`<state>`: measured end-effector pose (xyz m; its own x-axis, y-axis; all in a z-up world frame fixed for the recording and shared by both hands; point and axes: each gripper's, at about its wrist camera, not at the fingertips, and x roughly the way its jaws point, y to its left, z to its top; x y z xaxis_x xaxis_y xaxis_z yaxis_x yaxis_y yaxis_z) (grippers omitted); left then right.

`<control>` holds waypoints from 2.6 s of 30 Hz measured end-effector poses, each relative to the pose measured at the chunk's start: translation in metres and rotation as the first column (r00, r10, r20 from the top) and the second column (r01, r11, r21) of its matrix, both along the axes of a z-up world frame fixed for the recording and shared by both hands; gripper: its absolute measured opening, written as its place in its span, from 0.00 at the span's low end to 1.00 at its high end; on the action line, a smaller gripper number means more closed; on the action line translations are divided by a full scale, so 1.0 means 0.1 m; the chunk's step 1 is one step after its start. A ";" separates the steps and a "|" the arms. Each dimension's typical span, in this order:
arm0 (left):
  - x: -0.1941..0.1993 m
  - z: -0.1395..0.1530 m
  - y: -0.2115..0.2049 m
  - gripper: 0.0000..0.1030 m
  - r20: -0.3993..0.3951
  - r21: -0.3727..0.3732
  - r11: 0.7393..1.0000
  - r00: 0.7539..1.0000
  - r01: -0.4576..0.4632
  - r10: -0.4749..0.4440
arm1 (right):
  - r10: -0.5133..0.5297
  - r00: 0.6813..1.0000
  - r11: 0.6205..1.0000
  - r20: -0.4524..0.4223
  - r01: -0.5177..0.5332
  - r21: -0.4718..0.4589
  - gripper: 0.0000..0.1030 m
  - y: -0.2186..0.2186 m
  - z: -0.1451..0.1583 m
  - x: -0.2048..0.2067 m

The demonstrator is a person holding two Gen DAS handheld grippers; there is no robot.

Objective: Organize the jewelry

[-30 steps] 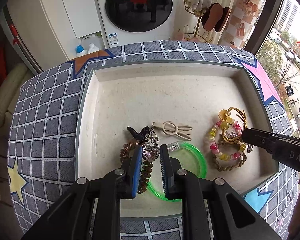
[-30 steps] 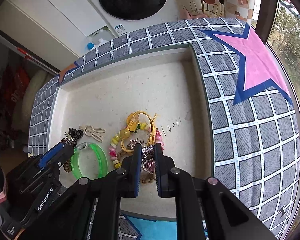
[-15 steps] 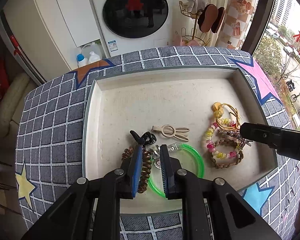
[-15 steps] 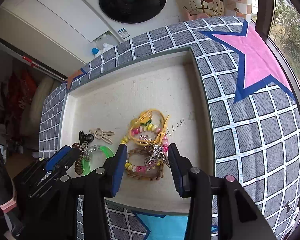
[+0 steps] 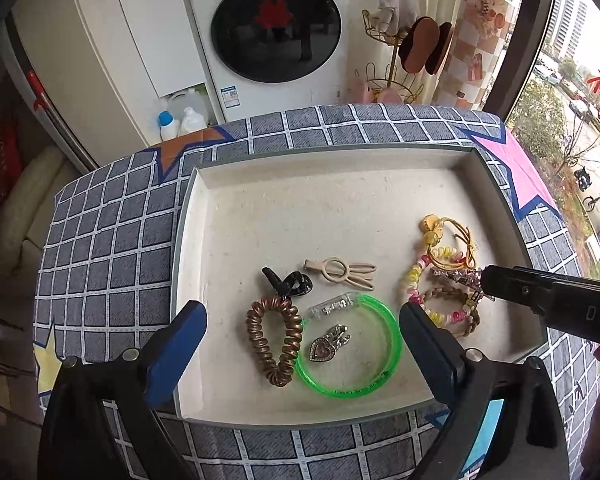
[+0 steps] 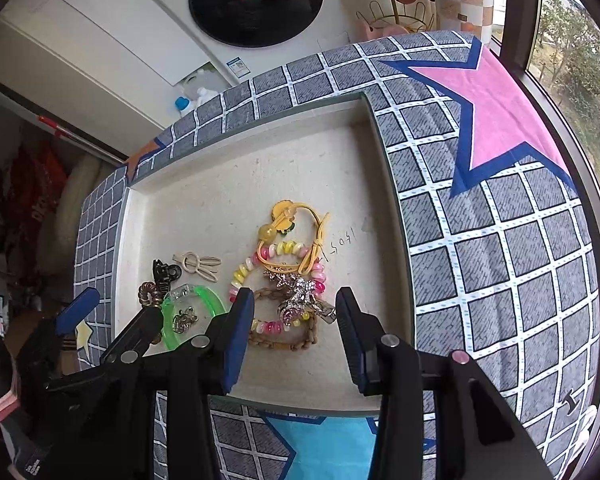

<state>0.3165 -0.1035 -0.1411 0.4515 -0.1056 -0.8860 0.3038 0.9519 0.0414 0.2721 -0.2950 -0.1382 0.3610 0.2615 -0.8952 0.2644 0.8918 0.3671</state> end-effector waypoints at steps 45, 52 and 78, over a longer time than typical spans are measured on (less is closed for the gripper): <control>-0.38 0.02 0.44 1.00 -0.057 0.034 0.998 0.996 -0.061 0.063 | 0.076 0.997 0.988 -0.011 -0.077 -0.137 1.00 0.35 0.13 -0.27; -0.72 0.01 0.54 1.00 -0.094 0.026 0.998 0.994 -0.051 0.053 | 0.084 0.996 0.990 -0.019 -0.085 -0.110 1.00 0.41 0.15 -0.58; -2.08 0.56 1.03 1.00 0.098 -0.032 0.994 0.989 -0.108 0.111 | 0.060 0.984 0.963 0.165 -0.014 -0.268 1.00 0.84 0.73 -1.92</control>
